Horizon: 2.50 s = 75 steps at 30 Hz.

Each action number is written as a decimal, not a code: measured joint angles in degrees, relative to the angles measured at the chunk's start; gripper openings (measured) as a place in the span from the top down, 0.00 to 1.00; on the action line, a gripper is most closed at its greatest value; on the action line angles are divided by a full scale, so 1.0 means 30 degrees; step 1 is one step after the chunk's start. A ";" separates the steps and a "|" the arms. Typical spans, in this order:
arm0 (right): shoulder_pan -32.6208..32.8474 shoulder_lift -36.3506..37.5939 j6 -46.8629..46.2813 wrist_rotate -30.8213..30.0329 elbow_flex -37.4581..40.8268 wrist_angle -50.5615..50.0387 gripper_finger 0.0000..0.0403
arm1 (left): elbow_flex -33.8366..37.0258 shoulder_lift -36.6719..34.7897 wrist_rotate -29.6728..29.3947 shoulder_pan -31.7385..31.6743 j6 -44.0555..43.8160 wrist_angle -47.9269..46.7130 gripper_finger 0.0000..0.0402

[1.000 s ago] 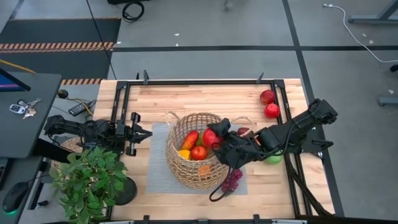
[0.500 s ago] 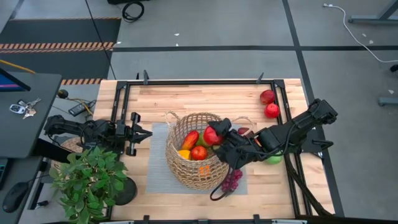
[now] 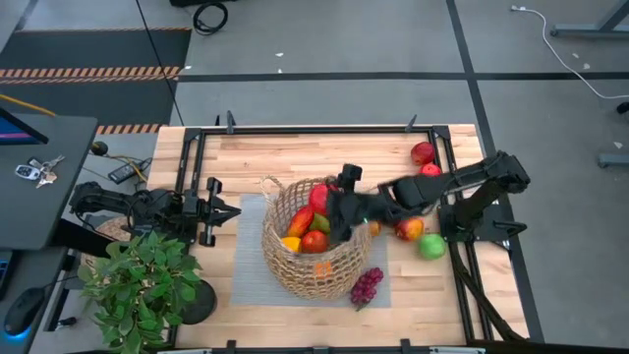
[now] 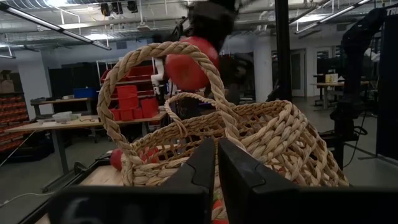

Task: Build produce basket
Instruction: Put the bottom red apple into the brown basket

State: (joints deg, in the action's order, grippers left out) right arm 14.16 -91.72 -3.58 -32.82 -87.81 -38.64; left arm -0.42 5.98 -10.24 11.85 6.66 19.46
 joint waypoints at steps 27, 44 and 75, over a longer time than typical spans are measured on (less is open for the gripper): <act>-0.3151 -0.0714 -1.5783 1.1979 0.0036 0.1019 0.18 | -0.0002 -0.0002 -0.0006 -0.0004 0.0000 0.0000 0.92; -0.3363 -0.4196 -1.2444 1.4366 0.0022 0.2001 0.18 | -0.0002 0.0260 0.0000 -0.0005 0.0000 0.0079 0.92; -0.2664 -0.6011 -0.4740 1.0302 0.0058 0.1438 0.14 | -0.0002 0.0756 -0.0007 -0.0005 0.0000 -0.0004 0.94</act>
State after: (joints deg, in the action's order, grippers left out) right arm 6.17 -109.75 -17.80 -1.91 -87.64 -34.32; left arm -0.43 8.25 -10.26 11.84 6.66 19.45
